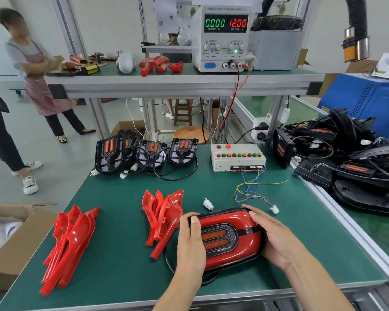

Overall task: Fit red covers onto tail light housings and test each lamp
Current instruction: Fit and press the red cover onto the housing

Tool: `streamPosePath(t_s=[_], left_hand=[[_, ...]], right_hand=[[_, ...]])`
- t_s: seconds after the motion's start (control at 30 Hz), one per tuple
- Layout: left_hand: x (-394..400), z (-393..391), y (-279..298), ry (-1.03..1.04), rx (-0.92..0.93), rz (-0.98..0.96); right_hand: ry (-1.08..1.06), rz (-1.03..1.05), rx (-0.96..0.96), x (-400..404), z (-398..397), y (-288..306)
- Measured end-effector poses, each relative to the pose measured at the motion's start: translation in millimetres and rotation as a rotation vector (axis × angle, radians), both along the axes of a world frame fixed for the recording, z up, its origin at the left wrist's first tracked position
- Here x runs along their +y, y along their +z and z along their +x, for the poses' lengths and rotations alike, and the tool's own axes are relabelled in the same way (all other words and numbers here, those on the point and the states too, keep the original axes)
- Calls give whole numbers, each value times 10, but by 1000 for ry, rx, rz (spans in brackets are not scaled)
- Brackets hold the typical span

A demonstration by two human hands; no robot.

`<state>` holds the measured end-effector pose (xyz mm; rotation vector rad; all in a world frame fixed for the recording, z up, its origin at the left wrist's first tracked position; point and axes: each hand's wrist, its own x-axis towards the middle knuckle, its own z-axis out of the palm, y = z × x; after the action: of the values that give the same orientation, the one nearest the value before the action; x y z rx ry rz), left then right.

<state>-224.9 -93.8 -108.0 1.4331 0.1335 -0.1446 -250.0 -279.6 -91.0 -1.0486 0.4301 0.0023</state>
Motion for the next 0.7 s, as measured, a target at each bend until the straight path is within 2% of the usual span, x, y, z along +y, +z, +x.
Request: streamPosePath(t_s=[0.17, 0.2, 0.27, 0.37, 0.43, 0.5, 0.57, 0.63, 0.7], left_hand=[[47, 74, 23, -34, 87, -83], [85, 100, 55, -46, 68, -51], [165, 155, 142, -54, -81, 130], [221, 247, 354, -81, -445, 519], [138, 336, 539, -255, -596, 690], [0, 465, 693, -521, -563, 845], [-98, 613, 761, -729, -455, 941], [-124, 737, 766, -842, -342, 861], [-98, 786, 737, -852, -261, 719]], right_hand=[[-27, -56, -42, 0, 23, 36], [-32, -77, -50, -12, 25, 53], [-29, -111, -65, -32, 31, 92], [-2, -147, -95, -26, 50, 160], [23, -160, -118, 3, 67, 202], [44, -178, -131, 36, 86, 242], [49, -199, -131, 57, 100, 279], [47, -216, -129, 62, 110, 321], [53, -218, -125, 66, 111, 345]])
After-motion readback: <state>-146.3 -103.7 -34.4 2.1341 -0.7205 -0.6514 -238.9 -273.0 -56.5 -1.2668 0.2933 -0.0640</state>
